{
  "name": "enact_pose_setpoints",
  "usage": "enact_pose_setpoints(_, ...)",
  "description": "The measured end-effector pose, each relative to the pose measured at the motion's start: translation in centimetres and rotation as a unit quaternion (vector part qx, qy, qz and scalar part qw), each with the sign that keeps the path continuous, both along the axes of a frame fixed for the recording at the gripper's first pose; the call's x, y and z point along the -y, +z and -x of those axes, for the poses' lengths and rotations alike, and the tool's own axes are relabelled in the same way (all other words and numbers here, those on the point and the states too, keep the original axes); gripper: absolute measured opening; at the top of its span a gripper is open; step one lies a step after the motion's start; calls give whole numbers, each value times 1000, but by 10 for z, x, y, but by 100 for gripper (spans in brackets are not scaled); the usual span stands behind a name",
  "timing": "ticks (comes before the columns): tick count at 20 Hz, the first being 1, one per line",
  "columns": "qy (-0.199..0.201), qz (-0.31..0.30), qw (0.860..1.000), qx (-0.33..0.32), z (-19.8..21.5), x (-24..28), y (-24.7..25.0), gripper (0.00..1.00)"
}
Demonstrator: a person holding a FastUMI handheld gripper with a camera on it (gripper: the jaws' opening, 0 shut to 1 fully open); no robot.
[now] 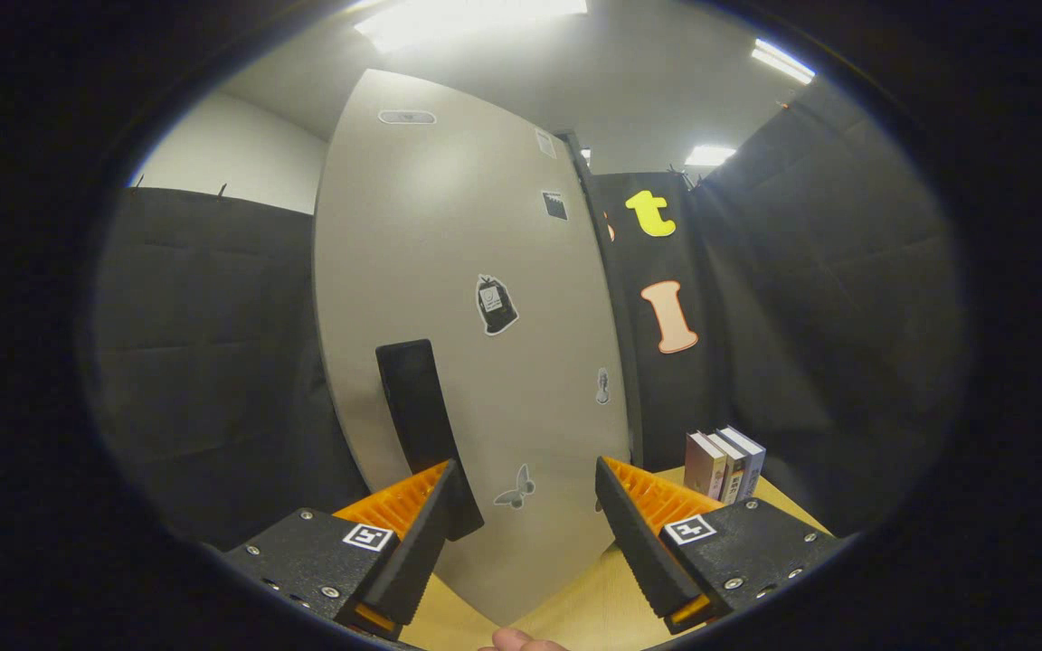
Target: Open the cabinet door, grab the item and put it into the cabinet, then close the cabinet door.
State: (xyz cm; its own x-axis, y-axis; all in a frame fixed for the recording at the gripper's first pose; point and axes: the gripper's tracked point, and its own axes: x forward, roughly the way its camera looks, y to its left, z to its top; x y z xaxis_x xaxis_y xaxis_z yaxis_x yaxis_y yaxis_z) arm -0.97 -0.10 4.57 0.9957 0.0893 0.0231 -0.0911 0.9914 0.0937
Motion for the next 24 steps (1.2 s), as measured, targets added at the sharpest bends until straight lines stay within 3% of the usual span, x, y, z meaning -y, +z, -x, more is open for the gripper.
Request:
enact_pose_setpoints(11,77,16,997,-26,-64,-72,-15,93)
enact_pose_setpoints(24,57,30,997,-31,-76,-69,-30,94)
